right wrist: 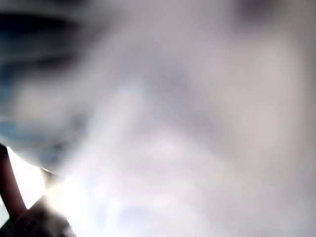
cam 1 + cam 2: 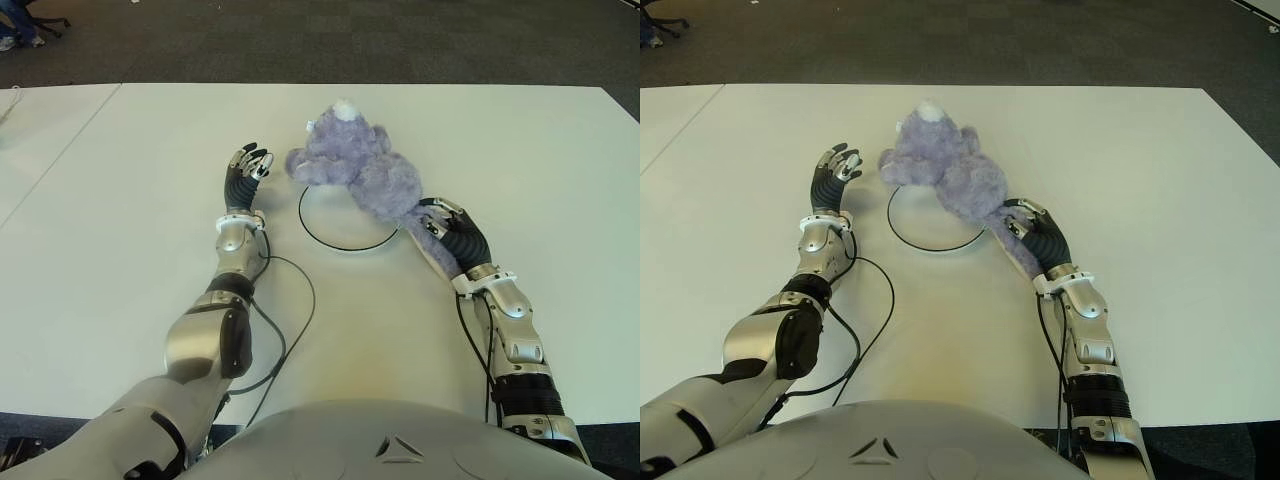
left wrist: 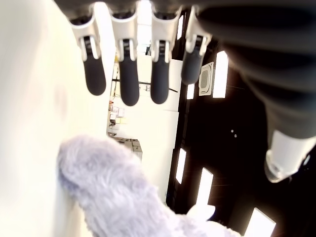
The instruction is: Put the doll into the plate.
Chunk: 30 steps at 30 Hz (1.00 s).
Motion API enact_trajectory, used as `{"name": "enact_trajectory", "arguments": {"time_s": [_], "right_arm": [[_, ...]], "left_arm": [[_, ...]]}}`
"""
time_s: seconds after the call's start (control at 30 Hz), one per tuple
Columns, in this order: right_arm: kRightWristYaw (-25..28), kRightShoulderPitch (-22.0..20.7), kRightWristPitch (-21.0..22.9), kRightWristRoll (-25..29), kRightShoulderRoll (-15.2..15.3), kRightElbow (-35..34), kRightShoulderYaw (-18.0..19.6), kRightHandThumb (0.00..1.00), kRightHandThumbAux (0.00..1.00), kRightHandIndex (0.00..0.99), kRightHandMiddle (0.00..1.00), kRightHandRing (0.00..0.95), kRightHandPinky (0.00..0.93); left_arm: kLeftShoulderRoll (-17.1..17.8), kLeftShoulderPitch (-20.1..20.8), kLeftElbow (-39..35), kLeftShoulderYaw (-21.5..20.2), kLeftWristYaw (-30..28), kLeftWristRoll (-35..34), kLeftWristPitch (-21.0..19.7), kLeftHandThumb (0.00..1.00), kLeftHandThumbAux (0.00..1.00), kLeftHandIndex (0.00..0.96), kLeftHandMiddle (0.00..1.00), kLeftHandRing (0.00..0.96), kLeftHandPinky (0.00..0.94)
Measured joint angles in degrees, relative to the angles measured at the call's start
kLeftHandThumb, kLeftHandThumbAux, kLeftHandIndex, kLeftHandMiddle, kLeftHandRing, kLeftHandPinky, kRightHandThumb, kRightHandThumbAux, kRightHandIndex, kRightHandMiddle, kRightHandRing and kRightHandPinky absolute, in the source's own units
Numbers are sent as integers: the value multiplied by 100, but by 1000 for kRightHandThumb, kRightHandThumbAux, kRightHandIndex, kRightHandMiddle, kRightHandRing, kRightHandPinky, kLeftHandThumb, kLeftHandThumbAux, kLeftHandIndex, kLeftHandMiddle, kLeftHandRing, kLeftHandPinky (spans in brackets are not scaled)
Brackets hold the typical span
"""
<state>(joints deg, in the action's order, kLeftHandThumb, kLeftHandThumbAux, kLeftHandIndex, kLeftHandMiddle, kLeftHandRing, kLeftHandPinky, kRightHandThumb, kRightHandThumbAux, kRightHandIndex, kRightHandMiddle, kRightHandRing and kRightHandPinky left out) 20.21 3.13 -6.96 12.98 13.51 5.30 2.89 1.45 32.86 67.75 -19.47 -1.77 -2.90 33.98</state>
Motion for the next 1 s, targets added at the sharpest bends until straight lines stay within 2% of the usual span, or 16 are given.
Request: {"name": "enact_trajectory", "arguments": {"time_s": [0.17,0.3,0.4,0.8,1.0], "right_arm": [[239,19,5,0,81,2,-92,688,729,435,805,835,833],[351,35,13,-29,160,2,-171,689,728,435,807,835,836],[392,36,14,-48,198,2,-202,689,728,435,809,836,835],[395,108,-1,-228,272,-120,-362,692,726,436,826,844,839],[390,246,-177,-413,279,-261,-511,694,725,436,844,856,854]], "left_arm": [[0,0,0,0,0,0,0,0,593,222,282,294,275],[0,0,0,-2,0,0,-1,0,595,230,285,304,311],[0,0,0,-4,0,-1,-1,0,588,218,278,295,291],[0,0,0,0,0,0,0,0,578,213,279,295,290],[0,0,0,3,0,1,0,0,582,220,286,305,308]]}}
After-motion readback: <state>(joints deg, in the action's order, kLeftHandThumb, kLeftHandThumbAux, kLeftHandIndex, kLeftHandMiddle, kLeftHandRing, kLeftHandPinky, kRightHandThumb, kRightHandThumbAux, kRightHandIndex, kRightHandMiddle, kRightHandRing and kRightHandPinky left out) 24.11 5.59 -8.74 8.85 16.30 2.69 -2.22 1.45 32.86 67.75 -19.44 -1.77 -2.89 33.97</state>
